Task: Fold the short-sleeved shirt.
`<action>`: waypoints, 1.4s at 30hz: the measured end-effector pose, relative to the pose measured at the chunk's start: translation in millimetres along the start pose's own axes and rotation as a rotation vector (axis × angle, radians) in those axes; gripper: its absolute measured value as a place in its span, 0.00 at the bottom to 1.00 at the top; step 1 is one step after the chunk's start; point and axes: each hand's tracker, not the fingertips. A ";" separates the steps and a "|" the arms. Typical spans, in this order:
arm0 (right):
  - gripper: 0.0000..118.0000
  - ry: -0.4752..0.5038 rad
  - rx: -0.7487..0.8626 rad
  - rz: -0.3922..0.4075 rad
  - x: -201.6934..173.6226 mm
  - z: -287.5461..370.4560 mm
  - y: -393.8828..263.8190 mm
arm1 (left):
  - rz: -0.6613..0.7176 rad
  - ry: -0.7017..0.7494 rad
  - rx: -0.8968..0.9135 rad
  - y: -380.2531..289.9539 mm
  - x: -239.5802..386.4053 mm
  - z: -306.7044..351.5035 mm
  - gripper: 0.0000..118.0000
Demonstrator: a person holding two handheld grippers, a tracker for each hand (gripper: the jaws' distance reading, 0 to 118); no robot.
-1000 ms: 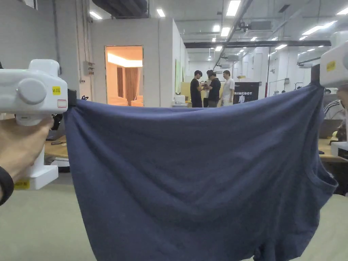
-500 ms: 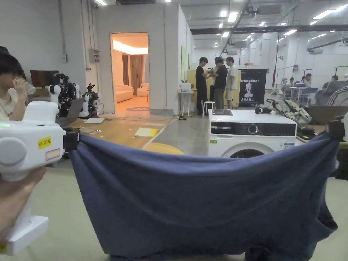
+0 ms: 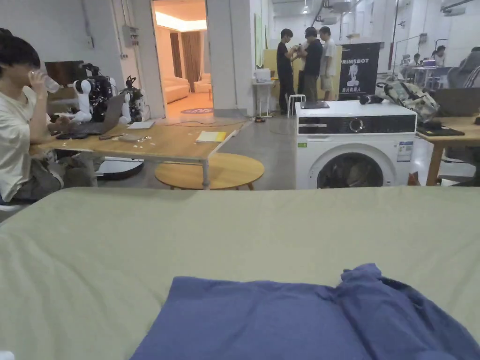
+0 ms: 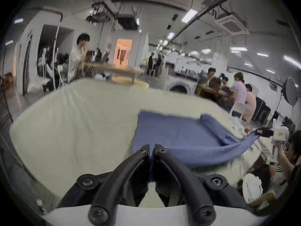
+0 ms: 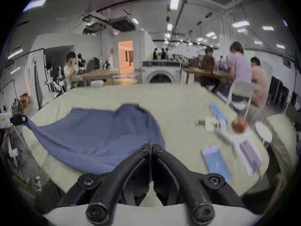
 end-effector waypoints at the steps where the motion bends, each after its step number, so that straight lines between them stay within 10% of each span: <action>1: 0.00 0.011 -0.042 -0.033 3.2 1.0 -19.2 | -0.002 0.025 -0.009 -19.5 -3.8 0.0 0.00; 10: 0.05 -0.011 -0.171 -0.030 0.6 -6.8 -94.6 | 0.041 0.027 -0.141 -81.7 -30.7 -14.2 0.01; 11: 0.18 -0.018 -0.169 -0.018 -0.9 -7.1 -96.7 | 0.021 0.038 -0.135 -80.2 -25.6 -10.6 0.10; 13: 0.62 -0.034 -0.144 0.016 -2.9 -4.0 -97.0 | 0.004 0.024 -0.105 -72.7 -22.7 -5.0 0.65; 14: 0.64 -0.027 -0.106 0.020 -3.7 -1.1 -95.1 | 0.004 0.012 -0.060 -66.8 -18.7 0.0 0.77; 18: 0.62 0.022 0.026 -0.021 -19.3 -4.9 -66.5 | -0.122 0.035 0.081 -32.2 23.8 5.4 0.77; 23: 0.62 0.117 0.150 -0.003 -63.7 -7.0 -23.1 | -0.204 0.013 0.193 0.7 83.1 2.5 0.77; 26: 0.42 0.141 0.163 0.038 -84.1 -10.8 -10.6 | -0.230 -0.016 0.177 10.1 107.2 -6.5 0.73; 28: 0.10 0.138 0.165 0.060 -92.8 -12.6 -7.0 | -0.219 -0.071 0.200 10.0 116.7 -5.5 0.36; 30: 0.00 0.130 0.161 0.067 -98.9 -13.0 -6.3 | -0.229 -0.070 0.206 10.2 124.8 -5.1 0.00; 42: 0.00 0.133 0.135 0.052 -78.9 -2.0 -19.3 | -0.077 -0.063 0.192 2.3 61.4 21.5 0.01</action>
